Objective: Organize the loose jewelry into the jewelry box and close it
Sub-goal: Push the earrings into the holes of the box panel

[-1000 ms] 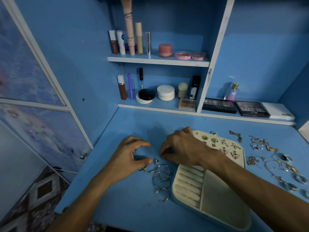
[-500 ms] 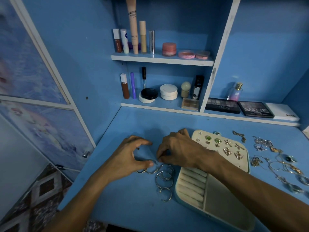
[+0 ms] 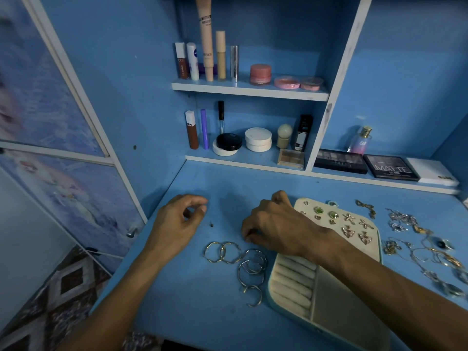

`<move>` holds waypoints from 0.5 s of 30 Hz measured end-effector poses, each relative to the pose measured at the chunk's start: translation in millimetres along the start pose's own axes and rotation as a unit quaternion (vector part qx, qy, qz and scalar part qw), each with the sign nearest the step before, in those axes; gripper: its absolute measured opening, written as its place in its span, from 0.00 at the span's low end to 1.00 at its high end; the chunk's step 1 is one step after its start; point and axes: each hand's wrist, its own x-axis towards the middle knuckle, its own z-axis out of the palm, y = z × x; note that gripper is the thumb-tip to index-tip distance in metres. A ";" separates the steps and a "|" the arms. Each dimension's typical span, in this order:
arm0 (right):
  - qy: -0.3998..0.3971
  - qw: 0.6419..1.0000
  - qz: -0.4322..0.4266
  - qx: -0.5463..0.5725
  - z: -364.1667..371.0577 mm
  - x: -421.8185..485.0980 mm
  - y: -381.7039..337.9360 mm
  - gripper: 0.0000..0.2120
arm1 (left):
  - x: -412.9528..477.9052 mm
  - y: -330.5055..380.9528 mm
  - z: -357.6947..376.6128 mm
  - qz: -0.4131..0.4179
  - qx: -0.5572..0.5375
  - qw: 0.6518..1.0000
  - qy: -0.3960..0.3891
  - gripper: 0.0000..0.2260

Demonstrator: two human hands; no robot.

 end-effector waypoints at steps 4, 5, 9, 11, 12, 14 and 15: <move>0.031 0.999 -0.001 -0.034 4.8 3.0 -5.0 0.08 | 0.8 -9.6 -0.9 0.009 0.045 0.999 -0.022 0.05; 0.034 0.999 0.008 -0.027 5.4 5.0 -4.8 0.08 | 0.5 -10.8 0.1 0.010 0.048 0.998 -0.026 0.05; 0.054 0.998 0.036 -0.005 9.7 14.7 -0.4 0.07 | 0.1 -10.6 3.6 0.020 0.054 0.998 -0.034 0.05; 0.057 0.997 0.043 -0.003 11.3 19.5 1.9 0.07 | 0.2 -9.1 4.7 0.025 0.055 0.998 -0.031 0.04; 0.057 0.997 0.046 -0.001 11.7 20.8 2.8 0.07 | 0.2 -8.4 5.6 0.027 0.058 0.997 -0.031 0.04; 0.058 0.997 0.043 0.004 12.1 22.5 4.9 0.07 | 0.1 -8.0 7.2 0.027 0.066 0.997 -0.032 0.04; 0.057 0.997 0.041 0.006 12.3 23.1 5.6 0.07 | 0.1 -8.1 7.9 0.028 0.071 0.997 -0.032 0.04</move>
